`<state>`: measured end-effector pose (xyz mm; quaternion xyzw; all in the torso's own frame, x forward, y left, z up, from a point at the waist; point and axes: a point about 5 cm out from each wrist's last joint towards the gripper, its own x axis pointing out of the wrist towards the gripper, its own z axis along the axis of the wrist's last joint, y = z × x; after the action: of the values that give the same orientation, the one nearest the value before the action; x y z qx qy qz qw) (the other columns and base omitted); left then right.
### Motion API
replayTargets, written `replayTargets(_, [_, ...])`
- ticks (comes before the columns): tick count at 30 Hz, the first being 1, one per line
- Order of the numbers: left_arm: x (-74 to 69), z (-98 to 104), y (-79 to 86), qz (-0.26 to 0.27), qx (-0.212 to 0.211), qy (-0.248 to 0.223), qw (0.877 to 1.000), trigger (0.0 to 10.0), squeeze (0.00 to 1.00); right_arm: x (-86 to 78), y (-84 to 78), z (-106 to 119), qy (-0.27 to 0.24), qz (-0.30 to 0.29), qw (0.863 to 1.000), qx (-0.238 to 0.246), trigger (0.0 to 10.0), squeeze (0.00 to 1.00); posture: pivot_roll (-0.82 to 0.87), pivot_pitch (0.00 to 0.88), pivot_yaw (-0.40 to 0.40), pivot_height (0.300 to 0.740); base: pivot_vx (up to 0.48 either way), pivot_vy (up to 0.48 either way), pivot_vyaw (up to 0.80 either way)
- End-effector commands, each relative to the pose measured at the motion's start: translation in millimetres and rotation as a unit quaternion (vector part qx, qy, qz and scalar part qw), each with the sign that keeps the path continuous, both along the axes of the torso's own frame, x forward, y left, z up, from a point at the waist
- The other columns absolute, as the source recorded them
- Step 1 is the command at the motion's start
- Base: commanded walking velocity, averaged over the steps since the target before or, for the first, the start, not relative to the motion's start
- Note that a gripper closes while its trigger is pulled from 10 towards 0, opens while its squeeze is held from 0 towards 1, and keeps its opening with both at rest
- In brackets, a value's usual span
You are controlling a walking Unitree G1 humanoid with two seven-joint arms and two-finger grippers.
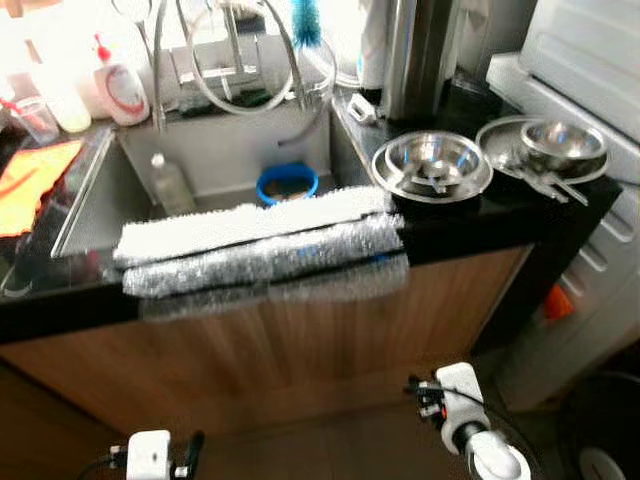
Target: Kitchen organization
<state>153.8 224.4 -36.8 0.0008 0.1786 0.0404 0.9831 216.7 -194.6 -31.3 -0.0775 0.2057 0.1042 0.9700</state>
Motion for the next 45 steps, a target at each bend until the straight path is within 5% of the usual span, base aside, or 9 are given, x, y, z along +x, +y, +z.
replayTargets(1, [0.2,4.5,5.0,0.002,0.01,-0.004,1.0,10.0,0.0,2.9,3.1,8.9,-0.029,-0.005,1.0,0.003,10.0,0.0,-0.12,0.0,0.112,0.74,0.0,0.0,0.0])
replayTargets(13, [-0.1,40.8,0.5,0.029,0.032,-0.072,0.997,10.0,0.0,-6.8,-1.6,58.6,-0.132,-0.041,0.99,-0.016,10.0,0.0,-0.13,0.0,0.099,0.74,0.0,0.0,0.0])
replayTargets(19, [11.2,75.6,4.3,0.057,0.044,-0.134,0.988,10.0,0.0,6.6,3.3,100.4,-0.193,-0.054,0.98,-0.016,10.0,0.0,-0.13,0.0,0.086,0.74,0.0,0.0,0.0])
replayTargets(36, [48.7,175.7,-5.1,0.081,0.047,-0.29,0.952,10.0,0.0,29.6,23.3,153.0,-0.242,-0.024,0.969,0.033,10.0,0.0,-0.13,0.0,0.077,0.74,0.0,0.0,0.0])
replayTargets(39, [58.4,191.3,-15.2,0.069,0.031,-0.309,0.948,10.0,0.0,35.0,30.3,159.4,-0.246,-0.008,0.968,0.046,10.0,1.0,-0.14,0.0,0.082,0.74,0.0,0.0,0.0])
replayTargets(45, [66.1,191.0,-29.1,0.045,0.013,-0.299,0.953,10.0,0.0,39.9,39.3,165.3,-0.252,0.018,0.966,0.051,10.0,1.0,-0.15,0.0,0.084,0.74,0.0,0.0,0.0])
